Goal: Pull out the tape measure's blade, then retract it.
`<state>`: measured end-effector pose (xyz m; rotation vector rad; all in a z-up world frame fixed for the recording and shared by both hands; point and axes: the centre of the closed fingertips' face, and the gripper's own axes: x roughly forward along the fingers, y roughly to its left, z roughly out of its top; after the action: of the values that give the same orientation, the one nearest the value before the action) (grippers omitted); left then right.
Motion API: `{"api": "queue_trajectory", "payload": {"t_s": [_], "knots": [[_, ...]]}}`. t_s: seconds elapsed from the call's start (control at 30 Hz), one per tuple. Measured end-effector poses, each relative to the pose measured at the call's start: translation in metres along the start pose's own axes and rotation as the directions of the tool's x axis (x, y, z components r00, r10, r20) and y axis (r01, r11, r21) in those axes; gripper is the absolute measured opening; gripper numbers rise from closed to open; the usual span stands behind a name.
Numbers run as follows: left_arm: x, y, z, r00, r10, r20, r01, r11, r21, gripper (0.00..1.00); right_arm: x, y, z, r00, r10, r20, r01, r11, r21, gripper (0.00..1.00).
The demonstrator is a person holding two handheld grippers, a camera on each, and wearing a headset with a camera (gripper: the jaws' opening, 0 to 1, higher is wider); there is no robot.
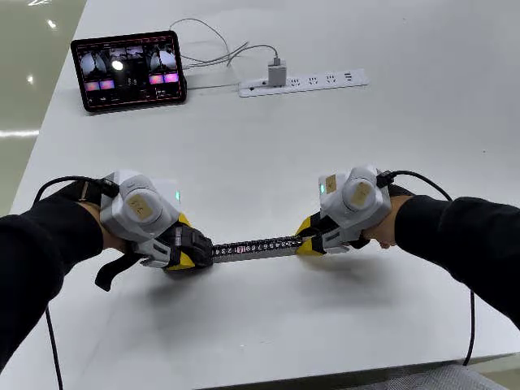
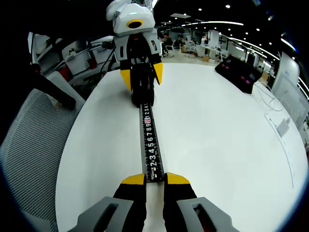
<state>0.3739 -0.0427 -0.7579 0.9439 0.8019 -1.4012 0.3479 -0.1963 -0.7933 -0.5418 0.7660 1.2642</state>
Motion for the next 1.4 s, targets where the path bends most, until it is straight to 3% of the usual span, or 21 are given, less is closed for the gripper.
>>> {"api": "queue_trajectory", "payload": {"t_s": [1.4], "knots": [[0.001, -0.001, 0.000, 1.0000, 0.003, 0.003, -0.003, 1.000, 0.001, 0.30, -0.015, -0.002, -0.019, 0.9999, -0.009, -0.013, 0.009, 1.000, 0.018, 0.08]]}}
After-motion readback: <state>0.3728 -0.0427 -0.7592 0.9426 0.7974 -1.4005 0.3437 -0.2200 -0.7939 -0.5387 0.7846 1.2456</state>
